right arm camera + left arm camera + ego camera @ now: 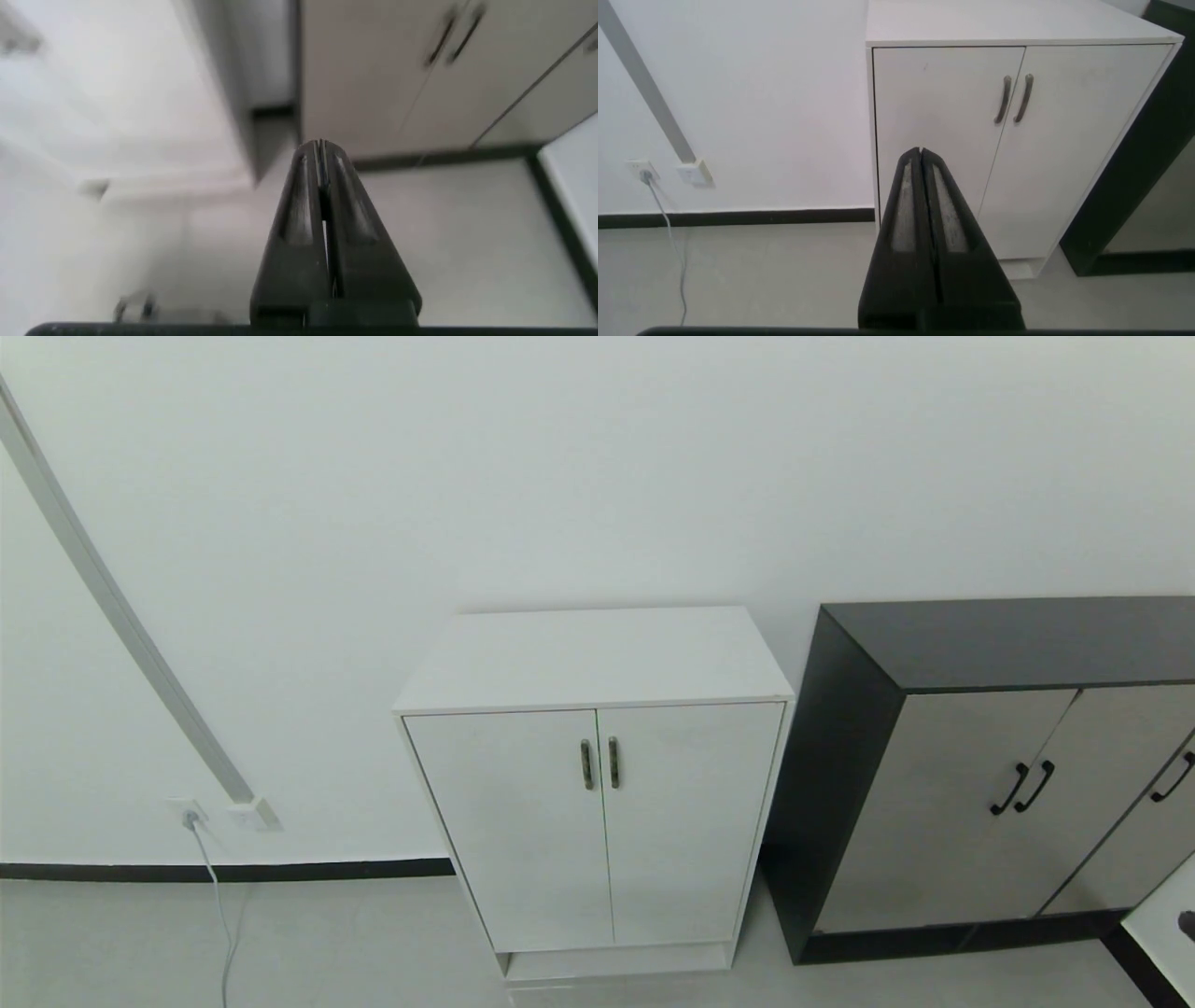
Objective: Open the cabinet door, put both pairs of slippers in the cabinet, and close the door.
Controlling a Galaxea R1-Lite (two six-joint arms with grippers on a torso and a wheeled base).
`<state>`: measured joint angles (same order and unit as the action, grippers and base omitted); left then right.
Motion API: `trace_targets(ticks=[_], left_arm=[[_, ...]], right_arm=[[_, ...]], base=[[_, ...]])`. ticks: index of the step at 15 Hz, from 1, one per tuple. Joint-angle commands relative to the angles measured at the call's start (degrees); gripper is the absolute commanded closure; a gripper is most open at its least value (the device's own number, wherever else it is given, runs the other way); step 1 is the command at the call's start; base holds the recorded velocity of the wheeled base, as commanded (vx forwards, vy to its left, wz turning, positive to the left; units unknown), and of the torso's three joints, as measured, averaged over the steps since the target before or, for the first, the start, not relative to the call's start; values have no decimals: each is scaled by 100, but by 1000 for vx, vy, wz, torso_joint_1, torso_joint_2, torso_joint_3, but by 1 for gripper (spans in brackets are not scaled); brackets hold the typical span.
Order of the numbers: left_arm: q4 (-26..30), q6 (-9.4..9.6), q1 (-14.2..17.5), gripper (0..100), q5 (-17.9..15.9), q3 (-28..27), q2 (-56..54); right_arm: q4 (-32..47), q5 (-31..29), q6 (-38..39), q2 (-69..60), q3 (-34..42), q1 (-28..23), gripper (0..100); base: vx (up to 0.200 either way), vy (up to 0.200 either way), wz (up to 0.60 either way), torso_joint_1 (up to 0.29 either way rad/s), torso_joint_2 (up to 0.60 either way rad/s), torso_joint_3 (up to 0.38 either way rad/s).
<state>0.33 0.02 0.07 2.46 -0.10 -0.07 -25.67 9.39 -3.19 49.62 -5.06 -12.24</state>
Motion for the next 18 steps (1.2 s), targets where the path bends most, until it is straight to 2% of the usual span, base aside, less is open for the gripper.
trace_targets(ticks=[1, 3, 6, 7, 11, 13, 15, 18], left_arm=[[2, 6, 1, 100, 0, 1, 7], [2, -20, 1, 100, 26, 1, 7], [2, -11, 1, 100, 26, 1, 7], [2, -20, 1, 100, 26, 1, 7], [2, -20, 1, 100, 70, 1, 7], [2, -29, 1, 100, 61, 1, 7], [2, -29, 1, 100, 61, 1, 7], [2, -20, 1, 100, 61, 1, 7]], right_arm=[[1135, 151, -15, -1481, 58, -7, 100], [1618, 221, -94, -1903, 154, 64, 100], [1926, 230, -436, -2351, 506, 99, 100], [2383, 248, -463, -2624, 497, 125, 100], [2471, 230, -322, -2966, 462, 213, 100], [2471, 239, -296, -3371, 471, 442, 100], [2462, 230, -23, -3819, 462, 741, 100], [2400, 221, 750, -4302, 462, 820, 100]], base=[[0, 0, 0, 0, 0, 0], [0, 0, 0, 0, 0, 0], [0, 0, 0, 0, 0, 0], [0, 0, 0, 0, 0, 0], [0, 0, 0, 0, 0, 0], [0, 0, 0, 0, 0, 0], [0, 0, 0, 0, 0, 0], [0, 0, 0, 0, 0, 0]])
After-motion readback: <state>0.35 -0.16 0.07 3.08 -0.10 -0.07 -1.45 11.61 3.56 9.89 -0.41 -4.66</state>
